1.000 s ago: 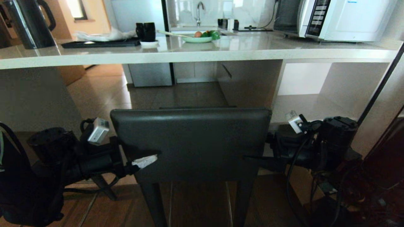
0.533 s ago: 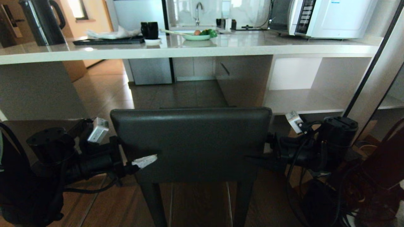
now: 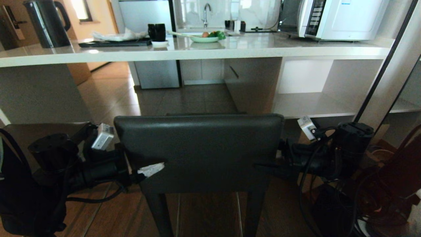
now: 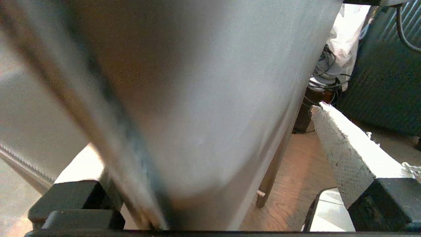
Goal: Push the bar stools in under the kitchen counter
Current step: Pull the gray chair out from under the dining table
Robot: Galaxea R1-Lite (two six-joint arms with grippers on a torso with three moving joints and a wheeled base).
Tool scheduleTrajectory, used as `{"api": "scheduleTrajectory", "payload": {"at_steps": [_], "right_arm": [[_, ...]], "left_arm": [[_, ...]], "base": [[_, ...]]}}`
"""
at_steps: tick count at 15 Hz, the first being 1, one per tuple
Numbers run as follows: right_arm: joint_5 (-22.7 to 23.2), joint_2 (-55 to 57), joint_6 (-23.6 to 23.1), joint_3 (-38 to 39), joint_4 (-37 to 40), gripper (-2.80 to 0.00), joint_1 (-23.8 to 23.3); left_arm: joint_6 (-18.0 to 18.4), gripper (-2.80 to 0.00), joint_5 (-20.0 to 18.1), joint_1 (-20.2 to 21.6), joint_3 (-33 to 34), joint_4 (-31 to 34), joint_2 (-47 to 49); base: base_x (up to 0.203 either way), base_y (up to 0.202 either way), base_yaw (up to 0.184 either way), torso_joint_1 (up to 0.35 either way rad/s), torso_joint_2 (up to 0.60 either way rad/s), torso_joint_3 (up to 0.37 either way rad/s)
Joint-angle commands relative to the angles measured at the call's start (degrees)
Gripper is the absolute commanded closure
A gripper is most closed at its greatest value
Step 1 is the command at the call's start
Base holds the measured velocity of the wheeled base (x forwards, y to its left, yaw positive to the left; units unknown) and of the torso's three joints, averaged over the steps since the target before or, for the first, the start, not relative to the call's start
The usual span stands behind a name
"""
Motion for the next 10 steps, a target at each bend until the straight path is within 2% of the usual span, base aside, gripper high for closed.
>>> {"api": "scheduleTrajectory", "payload": {"at_steps": [1,3,5,6,8,9,10], "right_arm": [[0.25,-0.36,0.04,0.06,-0.37,-2.8,-0.49],[0.02,-1.26,1.85,0.09,-0.32,-2.8,-0.67],[-4.34,-1.27,1.97,-0.13,-0.38,-2.8,-0.8],[-7.46,-1.25,1.97,-0.29,-0.4,-2.8,-1.47],[-10.28,-1.63,2.05,0.66,-0.41,-2.8,-4.54],[-10.26,-2.55,2.06,2.47,-0.41,-2.8,-6.33],[-10.2,-3.07,2.04,3.71,-0.43,-2.8,-7.48]], "left_arm": [[-0.1,-2.8,0.65,0.05,0.77,-0.45,-0.58],[-0.05,-2.8,2.0,-0.04,0.87,-0.45,-0.58],[-0.11,-2.8,2.58,0.59,0.87,-0.45,-0.5],[-0.12,-2.8,5.13,1.29,0.76,-0.45,-0.28],[-0.13,-2.8,14.96,1.5,1.81,-0.45,-0.74],[-0.27,-2.8,17.71,1.38,4.1,-0.45,-2.48],[-0.42,-2.8,18.46,1.5,6.45,-0.45,-4.18]], "base": [[0.0,0.0,0.0,0.0,0.0,0.0],[0.0,0.0,0.0,0.0,0.0,0.0],[0.0,0.0,0.0,0.0,0.0,0.0],[0.0,0.0,0.0,0.0,0.0,0.0],[0.0,0.0,0.0,0.0,0.0,0.0],[0.0,0.0,0.0,0.0,0.0,0.0],[0.0,0.0,0.0,0.0,0.0,0.0]]}}
